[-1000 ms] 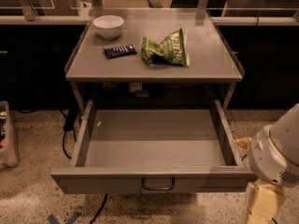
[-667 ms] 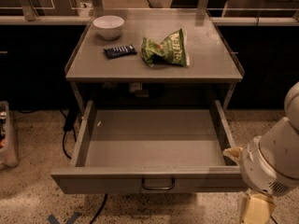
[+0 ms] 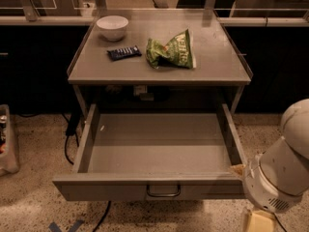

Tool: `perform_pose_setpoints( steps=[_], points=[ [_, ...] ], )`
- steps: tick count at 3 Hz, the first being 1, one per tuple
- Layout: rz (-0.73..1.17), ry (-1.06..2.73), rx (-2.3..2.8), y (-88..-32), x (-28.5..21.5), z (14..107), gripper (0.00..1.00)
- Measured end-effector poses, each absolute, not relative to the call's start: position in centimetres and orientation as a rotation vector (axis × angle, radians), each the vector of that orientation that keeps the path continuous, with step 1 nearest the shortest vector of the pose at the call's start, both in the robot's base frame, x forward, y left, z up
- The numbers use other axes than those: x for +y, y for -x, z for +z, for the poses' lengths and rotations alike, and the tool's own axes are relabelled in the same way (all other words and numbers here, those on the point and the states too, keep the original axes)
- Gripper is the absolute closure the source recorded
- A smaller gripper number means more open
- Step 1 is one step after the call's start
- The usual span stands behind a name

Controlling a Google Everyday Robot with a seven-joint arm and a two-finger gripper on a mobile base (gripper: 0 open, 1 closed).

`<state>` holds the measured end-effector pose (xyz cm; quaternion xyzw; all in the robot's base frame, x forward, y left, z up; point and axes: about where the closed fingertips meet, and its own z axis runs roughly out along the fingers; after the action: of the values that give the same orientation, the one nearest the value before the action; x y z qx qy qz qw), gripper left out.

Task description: Close top drawer

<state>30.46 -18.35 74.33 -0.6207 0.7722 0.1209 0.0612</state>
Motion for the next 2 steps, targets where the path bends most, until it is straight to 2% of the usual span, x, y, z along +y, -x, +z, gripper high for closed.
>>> perform_pose_setpoints(
  steps=[1,2],
  points=[
    [0.367,1.875,2.340,-30.44,-18.39,74.20,0.15],
    [0.367,1.875,2.340,-30.44,-18.39,74.20,0.37]
  ],
)
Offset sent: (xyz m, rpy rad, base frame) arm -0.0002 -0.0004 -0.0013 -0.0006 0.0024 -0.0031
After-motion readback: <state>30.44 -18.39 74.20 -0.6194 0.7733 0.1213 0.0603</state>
